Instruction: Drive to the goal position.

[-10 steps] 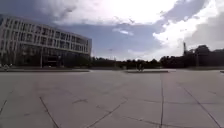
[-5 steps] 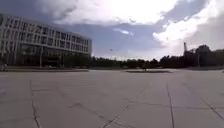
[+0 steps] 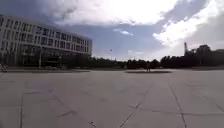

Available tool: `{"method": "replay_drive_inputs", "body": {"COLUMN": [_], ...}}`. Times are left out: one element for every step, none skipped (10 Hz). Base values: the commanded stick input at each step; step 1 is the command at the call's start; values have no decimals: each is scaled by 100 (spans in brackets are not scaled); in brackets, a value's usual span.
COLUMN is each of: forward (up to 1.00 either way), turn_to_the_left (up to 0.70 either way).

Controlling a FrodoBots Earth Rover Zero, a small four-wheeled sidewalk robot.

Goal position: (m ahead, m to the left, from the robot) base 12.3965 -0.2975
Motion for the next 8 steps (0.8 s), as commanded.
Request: {"method": "replay_drive_inputs", "body": {"forward": [50,50,50,50,50,50,50,50], "turn_to_the_left": [1,1,1,1,1,1,1,1]}}
